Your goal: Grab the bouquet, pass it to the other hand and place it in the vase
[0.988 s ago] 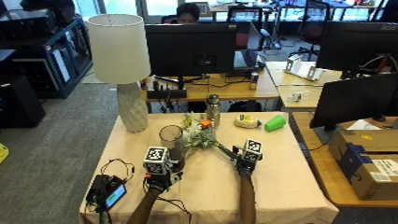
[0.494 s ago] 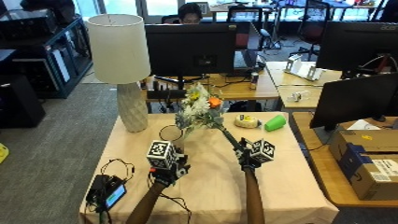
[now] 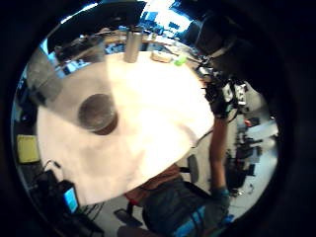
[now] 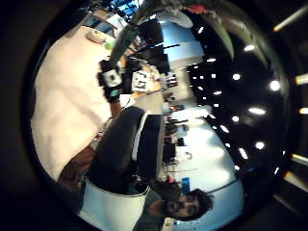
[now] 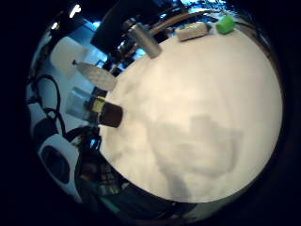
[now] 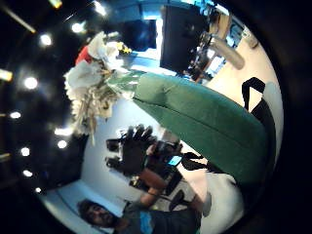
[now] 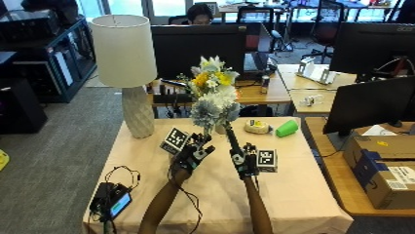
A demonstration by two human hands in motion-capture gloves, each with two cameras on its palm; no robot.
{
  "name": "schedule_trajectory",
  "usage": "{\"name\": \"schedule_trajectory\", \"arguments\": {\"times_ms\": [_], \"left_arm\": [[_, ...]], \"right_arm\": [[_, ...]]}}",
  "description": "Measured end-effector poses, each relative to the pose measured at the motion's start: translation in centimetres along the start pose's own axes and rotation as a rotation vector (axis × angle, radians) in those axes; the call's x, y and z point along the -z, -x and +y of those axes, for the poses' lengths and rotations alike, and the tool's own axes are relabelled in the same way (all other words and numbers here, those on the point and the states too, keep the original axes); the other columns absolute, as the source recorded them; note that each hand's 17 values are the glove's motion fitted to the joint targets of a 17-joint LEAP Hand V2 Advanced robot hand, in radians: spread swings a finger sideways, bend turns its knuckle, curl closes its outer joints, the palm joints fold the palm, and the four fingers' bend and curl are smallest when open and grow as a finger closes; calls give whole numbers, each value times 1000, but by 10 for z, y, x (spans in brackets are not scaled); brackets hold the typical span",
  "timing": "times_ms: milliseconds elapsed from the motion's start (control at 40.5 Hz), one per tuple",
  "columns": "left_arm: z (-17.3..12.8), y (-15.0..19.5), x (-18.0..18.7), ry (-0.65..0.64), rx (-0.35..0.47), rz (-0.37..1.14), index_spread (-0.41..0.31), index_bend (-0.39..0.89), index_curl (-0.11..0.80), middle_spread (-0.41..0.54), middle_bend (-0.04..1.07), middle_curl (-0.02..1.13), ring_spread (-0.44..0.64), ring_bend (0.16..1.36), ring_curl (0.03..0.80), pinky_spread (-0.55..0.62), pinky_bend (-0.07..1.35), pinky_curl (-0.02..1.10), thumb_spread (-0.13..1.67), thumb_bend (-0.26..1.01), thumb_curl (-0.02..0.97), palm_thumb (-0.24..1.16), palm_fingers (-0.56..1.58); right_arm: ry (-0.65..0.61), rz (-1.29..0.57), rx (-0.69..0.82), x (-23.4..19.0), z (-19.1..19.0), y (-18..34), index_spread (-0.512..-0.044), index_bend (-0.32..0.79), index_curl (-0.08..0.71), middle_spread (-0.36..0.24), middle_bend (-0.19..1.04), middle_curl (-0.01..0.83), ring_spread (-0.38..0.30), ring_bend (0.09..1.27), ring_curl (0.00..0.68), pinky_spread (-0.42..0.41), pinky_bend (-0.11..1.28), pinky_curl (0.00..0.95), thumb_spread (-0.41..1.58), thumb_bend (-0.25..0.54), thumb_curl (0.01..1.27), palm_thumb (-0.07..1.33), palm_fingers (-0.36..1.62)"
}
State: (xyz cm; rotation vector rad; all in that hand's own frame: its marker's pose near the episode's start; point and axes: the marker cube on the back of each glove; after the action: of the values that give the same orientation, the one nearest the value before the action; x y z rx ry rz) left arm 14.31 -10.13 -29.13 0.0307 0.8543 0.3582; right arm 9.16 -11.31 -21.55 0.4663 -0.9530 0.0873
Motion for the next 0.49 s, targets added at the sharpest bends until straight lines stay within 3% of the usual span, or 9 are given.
{"name": "schedule_trajectory", "arguments": {"times_ms": [123, 222, 321, 494], "left_arm": [[-23, -4, -2, -29, -29, 147, -4, 122, 275, 123, 199, 364, 329, 536, 276, 336, 462, 373, 1076, 4, 268, 114, 399], [-37, -12, -1, -50, -28, 215, 3, 125, 273, 105, 200, 369, 297, 543, 281, 318, 452, 373, 1069, 14, 287, 184, 421], [-48, -21, 1, -65, -32, 284, 14, 119, 270, 85, 204, 373, 270, 556, 289, 302, 436, 372, 1049, 17, 307, 254, 438], [-64, -24, 3, -47, -27, 392, 12, 124, 266, 29, 215, 377, 169, 591, 299, 243, 402, 365, 1014, 21, 342, 377, 545]], "right_arm": [[54, -155, 152, -22, 6, 22, -236, 272, 569, -163, 752, 616, -191, 976, 552, -303, 706, 480, 597, -29, 710, 931, 1391], [116, -237, 95, -42, 16, 28, -237, 270, 574, -163, 753, 616, -191, 978, 551, -303, 707, 479, 597, -29, 713, 930, 1391], [157, -270, 200, -57, 18, 31, -237, 268, 579, -163, 754, 616, -191, 977, 550, -305, 712, 481, 597, -29, 716, 929, 1389], [249, -387, 131, -80, 42, 60, -238, 266, 586, -162, 756, 617, -191, 979, 549, -303, 711, 479, 598, -29, 721, 928, 1388]]}}
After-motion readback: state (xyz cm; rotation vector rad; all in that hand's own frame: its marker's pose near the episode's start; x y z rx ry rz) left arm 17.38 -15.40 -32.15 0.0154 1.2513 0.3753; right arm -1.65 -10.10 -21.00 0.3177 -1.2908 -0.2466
